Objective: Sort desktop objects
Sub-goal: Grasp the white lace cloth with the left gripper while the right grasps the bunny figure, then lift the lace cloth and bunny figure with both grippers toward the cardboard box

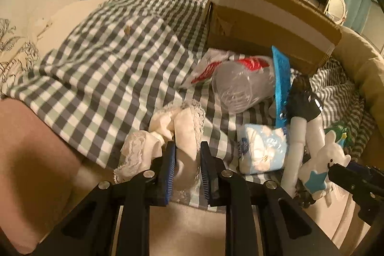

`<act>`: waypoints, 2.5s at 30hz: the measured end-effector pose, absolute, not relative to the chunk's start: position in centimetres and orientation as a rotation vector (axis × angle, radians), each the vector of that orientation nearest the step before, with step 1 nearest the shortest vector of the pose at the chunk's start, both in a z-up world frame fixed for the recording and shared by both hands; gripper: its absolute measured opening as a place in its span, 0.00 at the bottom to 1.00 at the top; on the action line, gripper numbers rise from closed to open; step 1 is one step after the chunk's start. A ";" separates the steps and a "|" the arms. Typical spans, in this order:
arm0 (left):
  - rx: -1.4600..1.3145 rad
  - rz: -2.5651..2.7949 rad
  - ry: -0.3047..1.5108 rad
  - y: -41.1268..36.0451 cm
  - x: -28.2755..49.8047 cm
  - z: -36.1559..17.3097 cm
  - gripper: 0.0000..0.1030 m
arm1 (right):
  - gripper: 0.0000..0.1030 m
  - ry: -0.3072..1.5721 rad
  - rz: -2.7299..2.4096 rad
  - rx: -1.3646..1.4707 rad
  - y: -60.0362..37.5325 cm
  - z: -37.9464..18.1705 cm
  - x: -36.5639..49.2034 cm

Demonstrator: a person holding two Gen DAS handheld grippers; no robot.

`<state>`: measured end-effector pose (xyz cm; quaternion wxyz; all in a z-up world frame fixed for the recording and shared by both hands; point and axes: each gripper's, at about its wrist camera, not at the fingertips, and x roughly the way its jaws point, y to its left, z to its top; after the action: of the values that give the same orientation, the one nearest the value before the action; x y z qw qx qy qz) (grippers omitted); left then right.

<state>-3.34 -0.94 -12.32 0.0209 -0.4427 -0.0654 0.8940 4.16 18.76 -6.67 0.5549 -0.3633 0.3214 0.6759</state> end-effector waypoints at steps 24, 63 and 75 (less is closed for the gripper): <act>-1.412 2.732 -0.210 -0.5 -3.8 -13.4 0.18 | 0.39 0.773 1.623 -0.899 20.4 -8.8 2.7; -1.085 2.693 -0.159 2.4 -4.4 -3.6 0.18 | 0.38 0.593 1.763 -0.723 18.7 0.9 3.5; -1.116 2.774 -0.103 1.7 -4.7 -3.5 0.82 | 0.38 0.605 1.778 -0.685 20.1 2.3 4.4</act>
<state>-4.72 1.72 -3.45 0.0750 -0.3719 -0.0342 0.9246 4.39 20.11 2.35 0.5406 -0.2883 0.2544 0.7483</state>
